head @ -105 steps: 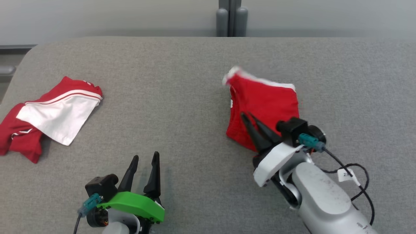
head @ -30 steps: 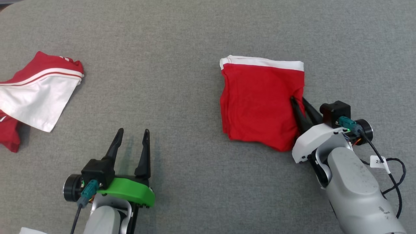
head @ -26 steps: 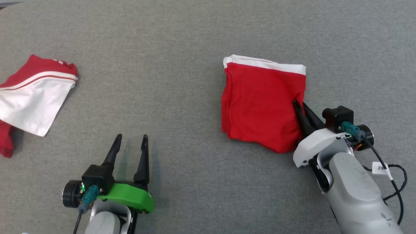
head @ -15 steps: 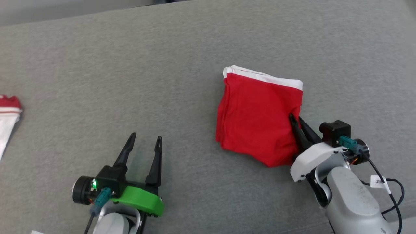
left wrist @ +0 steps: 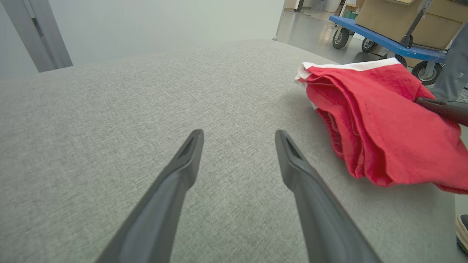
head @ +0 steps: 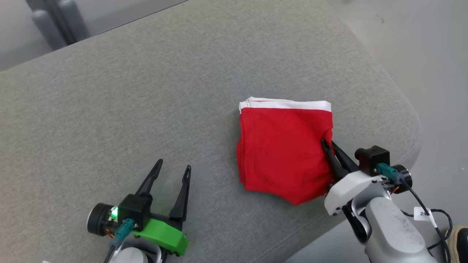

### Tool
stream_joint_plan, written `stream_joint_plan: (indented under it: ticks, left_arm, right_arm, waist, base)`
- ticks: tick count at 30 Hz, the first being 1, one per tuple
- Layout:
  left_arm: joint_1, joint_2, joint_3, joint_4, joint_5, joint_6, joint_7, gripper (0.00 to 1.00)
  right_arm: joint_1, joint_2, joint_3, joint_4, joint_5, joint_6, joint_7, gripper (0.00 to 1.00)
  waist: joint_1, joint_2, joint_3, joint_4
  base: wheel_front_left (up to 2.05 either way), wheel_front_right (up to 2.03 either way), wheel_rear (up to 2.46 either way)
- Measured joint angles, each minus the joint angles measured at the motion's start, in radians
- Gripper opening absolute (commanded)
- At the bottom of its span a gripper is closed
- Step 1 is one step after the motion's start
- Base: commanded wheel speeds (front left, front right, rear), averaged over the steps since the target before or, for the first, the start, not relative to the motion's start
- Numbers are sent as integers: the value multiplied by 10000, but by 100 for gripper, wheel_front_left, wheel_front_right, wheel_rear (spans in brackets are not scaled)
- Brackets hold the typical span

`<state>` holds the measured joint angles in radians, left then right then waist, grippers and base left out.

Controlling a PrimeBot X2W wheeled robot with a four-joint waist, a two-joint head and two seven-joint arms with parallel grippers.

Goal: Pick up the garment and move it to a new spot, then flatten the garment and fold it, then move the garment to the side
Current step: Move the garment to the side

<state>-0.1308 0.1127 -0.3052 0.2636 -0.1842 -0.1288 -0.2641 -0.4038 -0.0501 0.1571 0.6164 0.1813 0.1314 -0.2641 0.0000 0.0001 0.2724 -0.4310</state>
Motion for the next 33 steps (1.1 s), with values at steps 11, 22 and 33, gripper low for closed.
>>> stream_joint_plan:
  ticks: [11, 22, 33]
  left_arm:
    - [-250, 485, -79, -228, -71, -2, 0, 100]
    - [-1043, 1039, -56, -715, -100, -2, 0, 100]
    - [-1542, 1014, -144, -938, -174, -33, -23, 100]
  right_arm:
    - [-1876, 8, -272, 706, -1887, 0, 2, 0]
    - [-4869, -947, -3139, 2121, -4869, 2, 276, 0]
    - [-5620, -1964, -6646, 1609, -7311, 2, 706, 59]
  waist:
    - [0, 0, 532, -276]
    - [0, 0, 1850, 693]
    - [0, 0, 2781, 1886]
  base:
    - [0, 0, 0]
    - [0, 0, 0]
    - [0, 0, 0]
